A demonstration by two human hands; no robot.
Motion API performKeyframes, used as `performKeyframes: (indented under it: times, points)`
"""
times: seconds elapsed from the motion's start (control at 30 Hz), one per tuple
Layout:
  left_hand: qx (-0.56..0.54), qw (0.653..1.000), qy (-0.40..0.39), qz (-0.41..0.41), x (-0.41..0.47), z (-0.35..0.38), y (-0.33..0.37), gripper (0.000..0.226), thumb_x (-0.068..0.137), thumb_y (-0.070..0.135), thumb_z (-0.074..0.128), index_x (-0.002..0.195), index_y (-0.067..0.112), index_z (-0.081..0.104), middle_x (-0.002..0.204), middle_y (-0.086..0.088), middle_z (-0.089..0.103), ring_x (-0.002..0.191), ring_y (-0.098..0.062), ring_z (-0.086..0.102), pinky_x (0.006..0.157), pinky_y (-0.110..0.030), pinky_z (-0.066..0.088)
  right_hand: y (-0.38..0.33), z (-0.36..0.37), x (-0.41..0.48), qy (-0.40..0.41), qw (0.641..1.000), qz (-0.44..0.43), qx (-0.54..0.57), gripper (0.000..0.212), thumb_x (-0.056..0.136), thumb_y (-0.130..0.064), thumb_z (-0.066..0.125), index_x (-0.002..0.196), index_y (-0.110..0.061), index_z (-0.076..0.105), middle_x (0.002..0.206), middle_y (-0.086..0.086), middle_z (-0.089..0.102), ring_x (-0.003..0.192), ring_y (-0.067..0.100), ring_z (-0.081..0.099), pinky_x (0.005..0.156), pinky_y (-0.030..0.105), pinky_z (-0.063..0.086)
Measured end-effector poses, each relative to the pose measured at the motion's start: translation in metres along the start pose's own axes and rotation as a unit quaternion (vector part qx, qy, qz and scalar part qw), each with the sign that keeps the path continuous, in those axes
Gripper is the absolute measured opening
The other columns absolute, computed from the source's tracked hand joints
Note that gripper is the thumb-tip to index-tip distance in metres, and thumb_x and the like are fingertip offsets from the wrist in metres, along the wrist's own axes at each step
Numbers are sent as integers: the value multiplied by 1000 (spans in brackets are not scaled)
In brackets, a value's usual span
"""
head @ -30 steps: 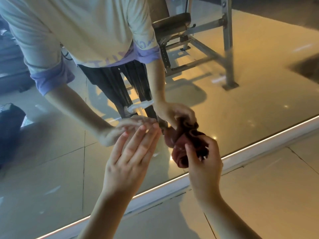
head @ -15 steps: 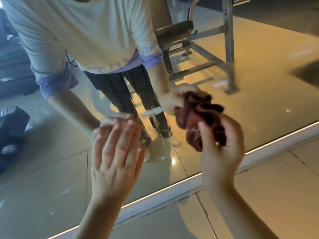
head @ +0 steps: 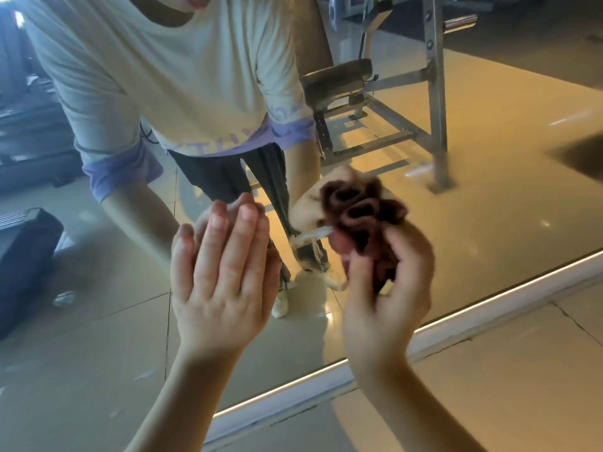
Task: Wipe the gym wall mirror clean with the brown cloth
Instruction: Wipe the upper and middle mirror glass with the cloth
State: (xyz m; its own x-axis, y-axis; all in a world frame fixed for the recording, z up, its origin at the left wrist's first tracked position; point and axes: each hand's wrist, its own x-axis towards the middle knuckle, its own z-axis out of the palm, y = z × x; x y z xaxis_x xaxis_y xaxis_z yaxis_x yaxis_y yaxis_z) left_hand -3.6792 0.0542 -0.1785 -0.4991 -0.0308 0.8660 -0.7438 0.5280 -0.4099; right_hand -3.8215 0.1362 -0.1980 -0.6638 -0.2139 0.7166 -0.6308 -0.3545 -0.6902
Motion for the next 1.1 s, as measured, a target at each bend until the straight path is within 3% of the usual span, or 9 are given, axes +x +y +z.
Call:
performKeyframes:
  times: [0.13,0.27,0.33,0.5,0.57,0.67,0.87,1.03,1.1]
  points:
    - [-1,1000,15,8,-2,5,-1,59,103,28,43,155,4,28,168,-5,10,154,-23,12,124,-44,14,8,-12,10,-91,986,-125,-65,21,103,-25,50,114,-10,58,115,8,59,103,27,54,90,37,46]
    - [-2,1000,20,4,-2,6,2,59,103,28,42,156,5,28,167,-6,12,154,-22,14,124,-44,16,12,-16,25,-10,993,-11,-115,28,95,-23,59,118,-8,60,113,3,53,99,27,55,87,27,44]
    - [-12,1000,12,-8,-2,4,4,59,103,27,44,156,6,28,167,-5,12,154,-22,15,124,-44,17,0,-8,9,-42,993,24,-110,32,96,-21,55,125,-8,52,117,3,47,102,27,57,86,25,47]
    - [-27,999,-40,17,4,-20,-6,65,98,27,61,153,7,34,167,-4,14,154,-19,15,125,-38,15,-10,-18,0,-152,983,-10,-100,35,92,-15,54,126,-9,48,117,3,49,104,16,54,89,17,45]
    - [-27,998,-60,8,6,-32,-15,71,94,27,67,153,7,34,166,-6,17,154,-19,13,125,-39,15,-8,-24,17,-92,990,47,-101,36,93,-14,58,126,-2,51,116,5,54,105,5,48,92,4,35]
    - [-23,995,-84,-37,10,-44,-23,77,91,26,72,154,8,33,160,-6,22,154,-19,9,125,-42,12,-17,-21,26,-23,981,164,-100,35,94,-9,59,126,2,53,119,9,55,106,-1,44,89,-2,32]
    - [-34,995,-93,-15,14,-50,-27,72,90,17,73,152,9,36,159,-4,23,150,-23,21,122,-43,21,-38,-16,6,-155,981,80,-90,31,86,-5,66,116,3,60,111,3,59,103,6,53,90,5,40]
    - [-55,992,-111,-22,19,-57,-32,79,83,9,79,150,9,37,160,-4,18,146,-21,23,122,-42,17,-43,-13,33,13,955,290,-61,36,89,-21,61,121,-4,57,111,0,59,104,18,59,88,30,51]
    - [-60,991,-116,-29,19,-58,-30,81,82,9,81,150,9,36,160,-4,17,146,-21,22,122,-41,16,-53,-5,26,10,952,298,-68,33,89,-21,62,119,-6,58,111,-1,60,105,21,59,89,33,49]
